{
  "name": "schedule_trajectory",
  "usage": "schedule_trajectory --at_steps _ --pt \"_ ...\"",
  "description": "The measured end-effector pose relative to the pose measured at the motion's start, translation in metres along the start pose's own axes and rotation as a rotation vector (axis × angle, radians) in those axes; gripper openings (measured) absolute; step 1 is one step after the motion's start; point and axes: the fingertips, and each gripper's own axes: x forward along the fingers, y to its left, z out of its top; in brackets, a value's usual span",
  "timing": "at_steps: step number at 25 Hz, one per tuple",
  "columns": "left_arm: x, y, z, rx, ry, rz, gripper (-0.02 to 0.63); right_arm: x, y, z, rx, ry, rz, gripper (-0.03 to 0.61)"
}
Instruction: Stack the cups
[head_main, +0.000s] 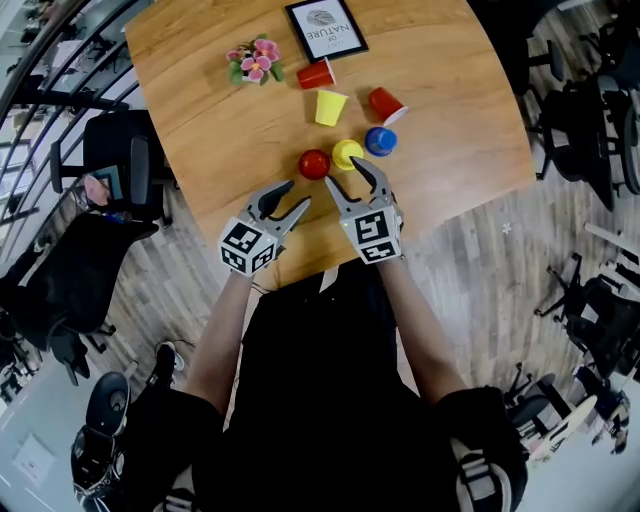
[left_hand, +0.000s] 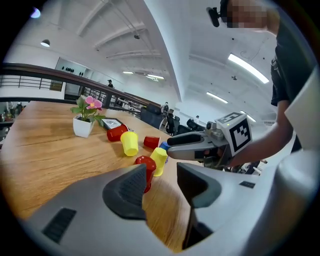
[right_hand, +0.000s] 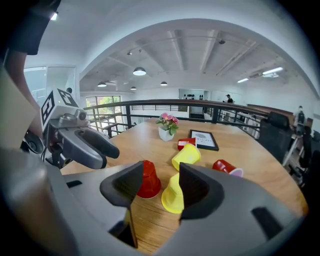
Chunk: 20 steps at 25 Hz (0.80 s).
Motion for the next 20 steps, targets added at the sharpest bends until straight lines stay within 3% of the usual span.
schedule_trajectory --at_steps 13,20 --pt "0.004 0.007 0.045 -0.001 -0.099 0.108 0.210 0.001 -0.059 0.006 -0.012 0.036 -0.004 0.239" --pt "0.008 0.017 0.055 -0.011 -0.123 0.172 0.210 0.020 -0.095 -0.005 -0.002 0.129 0.015 0.261"
